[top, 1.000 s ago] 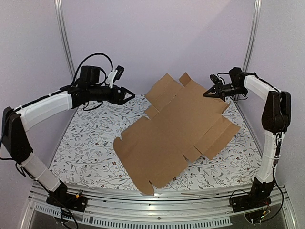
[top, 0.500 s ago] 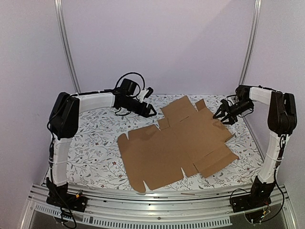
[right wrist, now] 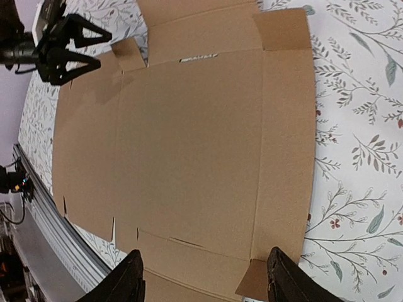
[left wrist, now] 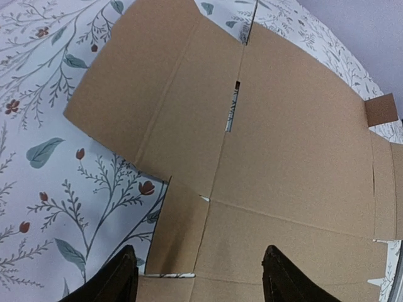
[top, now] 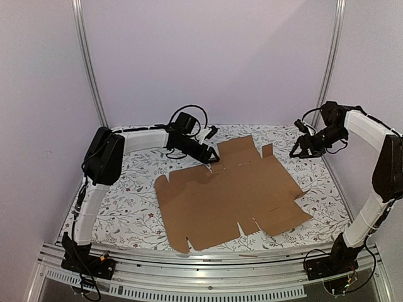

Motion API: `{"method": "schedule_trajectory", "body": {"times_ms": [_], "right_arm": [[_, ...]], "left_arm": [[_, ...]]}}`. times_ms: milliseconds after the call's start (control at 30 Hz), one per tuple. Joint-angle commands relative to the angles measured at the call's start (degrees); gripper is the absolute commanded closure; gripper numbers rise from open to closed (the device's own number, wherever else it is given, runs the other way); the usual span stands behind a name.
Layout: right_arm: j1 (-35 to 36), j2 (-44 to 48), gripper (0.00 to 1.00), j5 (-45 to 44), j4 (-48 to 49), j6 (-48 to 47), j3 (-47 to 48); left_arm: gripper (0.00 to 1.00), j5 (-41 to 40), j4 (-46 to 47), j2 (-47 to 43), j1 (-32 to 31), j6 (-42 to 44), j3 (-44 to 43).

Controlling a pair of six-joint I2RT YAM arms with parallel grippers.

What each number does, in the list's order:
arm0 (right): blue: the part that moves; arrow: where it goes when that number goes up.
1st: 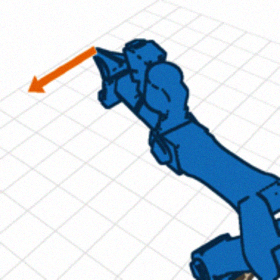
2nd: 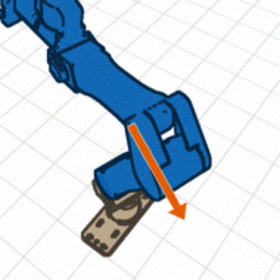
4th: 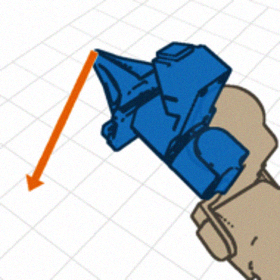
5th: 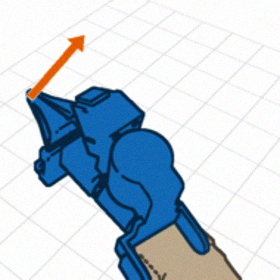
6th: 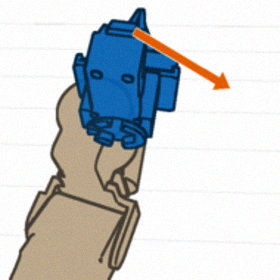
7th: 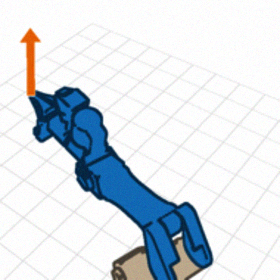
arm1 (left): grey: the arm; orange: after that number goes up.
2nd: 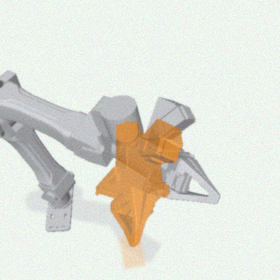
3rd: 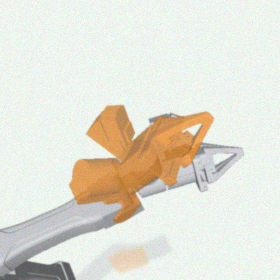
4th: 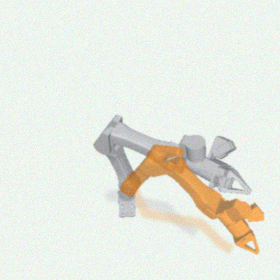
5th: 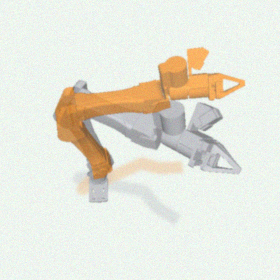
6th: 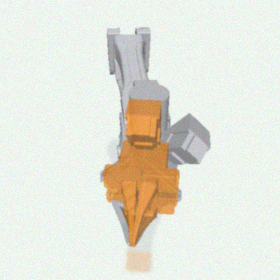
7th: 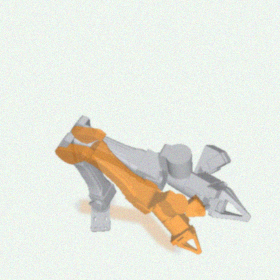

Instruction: Fold the paper box

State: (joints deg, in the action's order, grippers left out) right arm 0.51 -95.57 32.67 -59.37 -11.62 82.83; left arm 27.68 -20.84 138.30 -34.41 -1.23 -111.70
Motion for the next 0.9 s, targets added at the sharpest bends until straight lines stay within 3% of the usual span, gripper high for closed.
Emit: {"method": "schedule_trajectory", "body": {"times_ms": [0,133,367,567,867], "right_arm": [[10.1,3.0,0.35,-2.2,-4.5,-15.9,-4.7],[20.6,7.9,0.35,-8.6,-3.2,-26.3,-10.3],[28.7,9.0,0.36,-12.0,-2.6,-29.7,-10.6],[29.0,2.9,0.46,-16.5,0.6,-24.4,-7.2],[22.8,-10.9,0.63,-8.1,1.1,-14.5,-0.2]], "left_arm": [[0.35,-0.9,-2.1,3.1,-1.7,2.0,-2.6],[0.47,-3.2,-2.8,4.7,-1.9,1.4,-4.8],[0.7,-1.4,-2.9,4.7,-2.3,1.8,-4.8],[0.9,-5.0,-2.3,2.7,-5.7,5.0,-1.7],[0.98,-26.5,3.6,-3.3,-14.7,14.0,9.7]]}}
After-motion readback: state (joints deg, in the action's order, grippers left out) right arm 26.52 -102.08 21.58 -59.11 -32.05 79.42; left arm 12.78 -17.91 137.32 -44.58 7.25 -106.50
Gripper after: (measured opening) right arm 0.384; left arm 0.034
